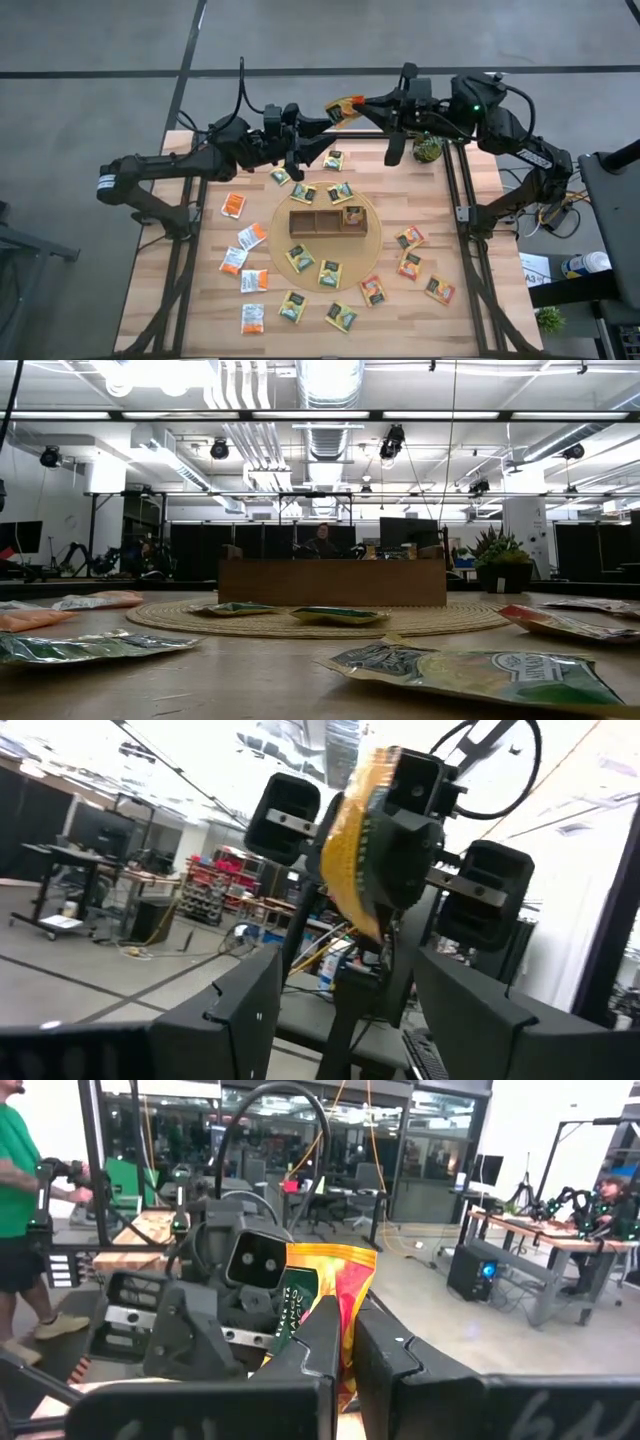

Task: Pick & Place Tea
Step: Put the orange tea bag into the right section of the wooden organizer

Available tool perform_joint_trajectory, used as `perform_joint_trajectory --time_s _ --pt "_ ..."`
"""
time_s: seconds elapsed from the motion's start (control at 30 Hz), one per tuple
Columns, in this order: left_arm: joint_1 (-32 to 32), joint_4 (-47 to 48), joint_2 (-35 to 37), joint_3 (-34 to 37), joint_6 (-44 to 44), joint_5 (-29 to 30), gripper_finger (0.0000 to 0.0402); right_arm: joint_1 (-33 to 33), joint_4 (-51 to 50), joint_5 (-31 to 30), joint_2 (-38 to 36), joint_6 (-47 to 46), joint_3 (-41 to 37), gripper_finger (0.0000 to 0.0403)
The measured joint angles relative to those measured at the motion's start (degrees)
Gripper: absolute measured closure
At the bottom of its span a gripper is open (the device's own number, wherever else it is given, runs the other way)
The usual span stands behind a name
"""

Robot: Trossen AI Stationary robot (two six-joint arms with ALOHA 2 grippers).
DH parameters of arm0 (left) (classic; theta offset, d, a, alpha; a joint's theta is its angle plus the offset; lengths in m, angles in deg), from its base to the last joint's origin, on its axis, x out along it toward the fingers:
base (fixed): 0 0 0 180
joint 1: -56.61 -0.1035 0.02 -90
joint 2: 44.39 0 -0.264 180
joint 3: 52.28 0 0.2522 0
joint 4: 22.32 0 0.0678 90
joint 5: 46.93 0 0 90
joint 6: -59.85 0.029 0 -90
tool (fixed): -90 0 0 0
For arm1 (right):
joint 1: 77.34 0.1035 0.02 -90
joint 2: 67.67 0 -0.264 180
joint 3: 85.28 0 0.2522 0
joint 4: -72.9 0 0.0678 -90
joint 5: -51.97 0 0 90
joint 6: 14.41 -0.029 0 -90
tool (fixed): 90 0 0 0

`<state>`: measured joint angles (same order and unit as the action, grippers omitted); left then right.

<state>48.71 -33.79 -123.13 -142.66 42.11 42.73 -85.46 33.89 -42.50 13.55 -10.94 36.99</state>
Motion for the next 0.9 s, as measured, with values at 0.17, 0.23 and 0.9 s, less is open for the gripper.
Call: perform_joint_trajectory --time_s 0.17,0.23,0.9 --pt "0.0 -0.2 0.0 0.0 -0.1 -0.2 0.0179 0.0 -0.5 0.0 0.5 0.2 -0.1 0.039" --pt "0.0 -0.2 0.0 0.0 -0.1 -0.2 0.0179 0.0 -0.3 0.0 0.4 0.0 -0.3 0.039" --pt "0.0 -0.3 0.0 0.0 -0.3 -0.1 0.0204 0.4 2.0 1.6 0.4 -0.2 -3.1 0.039"
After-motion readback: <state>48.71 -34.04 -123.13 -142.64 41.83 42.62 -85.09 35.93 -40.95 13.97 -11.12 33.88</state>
